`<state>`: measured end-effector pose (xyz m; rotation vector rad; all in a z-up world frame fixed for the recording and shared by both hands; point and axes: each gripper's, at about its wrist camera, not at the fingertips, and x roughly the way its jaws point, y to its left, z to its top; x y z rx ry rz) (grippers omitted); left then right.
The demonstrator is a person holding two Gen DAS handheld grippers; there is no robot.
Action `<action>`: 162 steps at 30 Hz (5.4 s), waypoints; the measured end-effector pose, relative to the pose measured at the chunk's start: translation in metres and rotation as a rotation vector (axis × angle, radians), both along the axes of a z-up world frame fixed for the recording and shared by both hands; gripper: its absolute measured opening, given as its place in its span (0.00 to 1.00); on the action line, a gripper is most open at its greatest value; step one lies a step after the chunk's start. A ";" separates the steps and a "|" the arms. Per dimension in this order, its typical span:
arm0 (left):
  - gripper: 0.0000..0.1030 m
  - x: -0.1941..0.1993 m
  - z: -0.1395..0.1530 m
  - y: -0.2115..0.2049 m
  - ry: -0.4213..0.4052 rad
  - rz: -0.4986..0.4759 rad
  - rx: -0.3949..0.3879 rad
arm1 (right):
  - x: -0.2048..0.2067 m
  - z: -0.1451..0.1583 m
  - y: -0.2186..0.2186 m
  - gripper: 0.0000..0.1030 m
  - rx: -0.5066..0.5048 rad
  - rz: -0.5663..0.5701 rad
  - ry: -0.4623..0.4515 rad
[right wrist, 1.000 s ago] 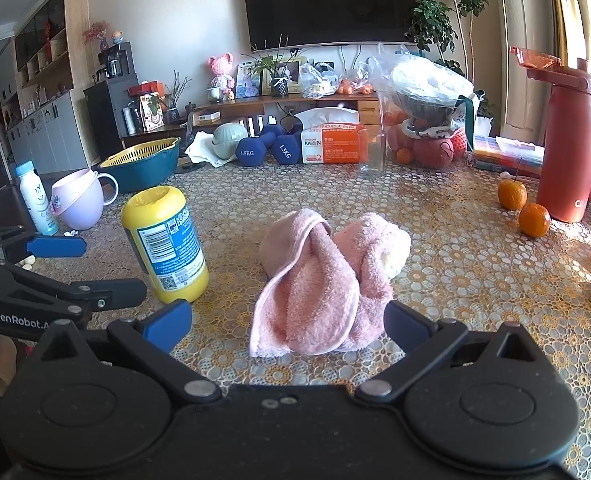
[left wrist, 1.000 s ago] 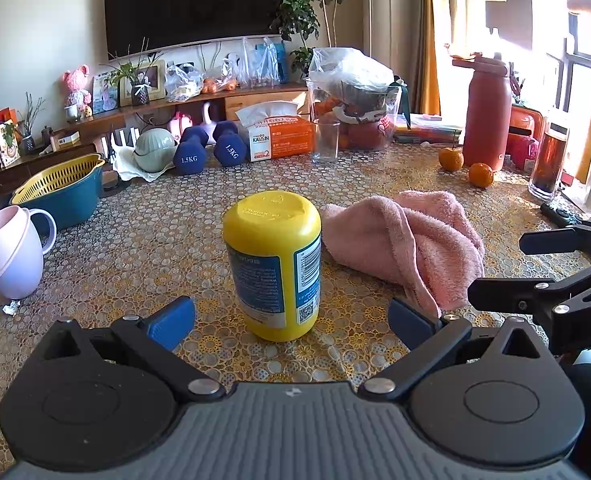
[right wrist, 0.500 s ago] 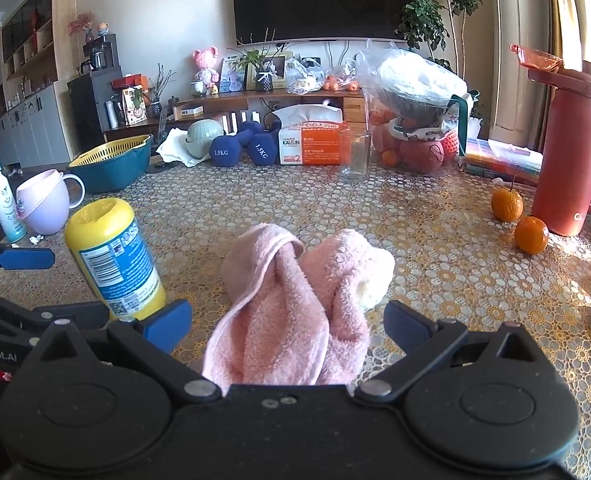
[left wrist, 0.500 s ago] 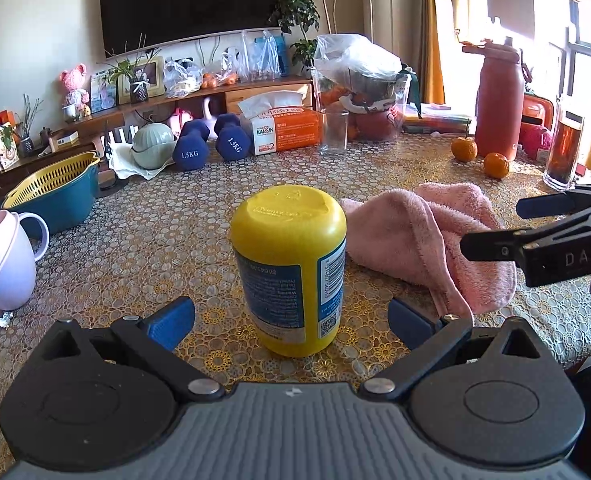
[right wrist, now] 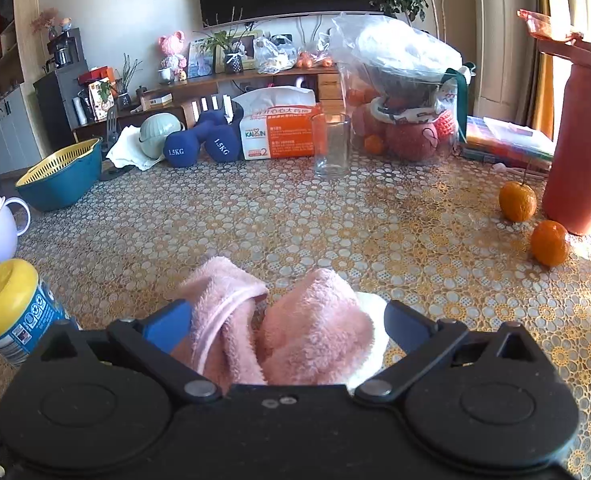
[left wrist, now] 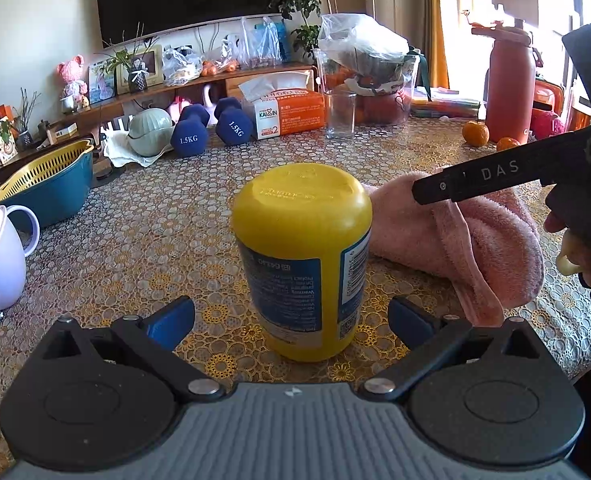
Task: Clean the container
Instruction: 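Move the right tool to the pink towel while the left tool approaches the yellow bottle, then close the right tool on the pink towel while the left tool grasps the yellow bottle, then lift the yellow bottle with the left tool while the right tool brings the towel over, then rub the towel over the bottle's label with the right tool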
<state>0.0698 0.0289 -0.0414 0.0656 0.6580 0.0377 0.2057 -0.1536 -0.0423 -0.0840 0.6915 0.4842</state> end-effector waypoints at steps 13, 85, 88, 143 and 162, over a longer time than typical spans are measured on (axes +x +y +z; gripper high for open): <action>1.00 0.010 -0.016 -0.003 0.006 -0.028 0.025 | 0.012 -0.027 0.013 1.00 -0.169 -0.026 0.007; 0.62 -0.004 0.006 -0.037 0.019 -0.120 0.267 | -0.047 0.077 -0.013 0.42 0.157 0.162 -0.115; 0.62 -0.004 0.007 -0.042 0.020 -0.137 0.281 | -0.062 0.092 0.001 0.42 0.185 0.240 -0.129; 0.61 -0.004 0.005 -0.052 0.033 -0.227 0.245 | -0.056 0.031 0.008 0.43 -0.078 0.219 -0.141; 0.61 -0.009 0.000 -0.052 0.016 -0.220 0.195 | -0.092 0.074 0.003 0.43 0.076 0.321 -0.188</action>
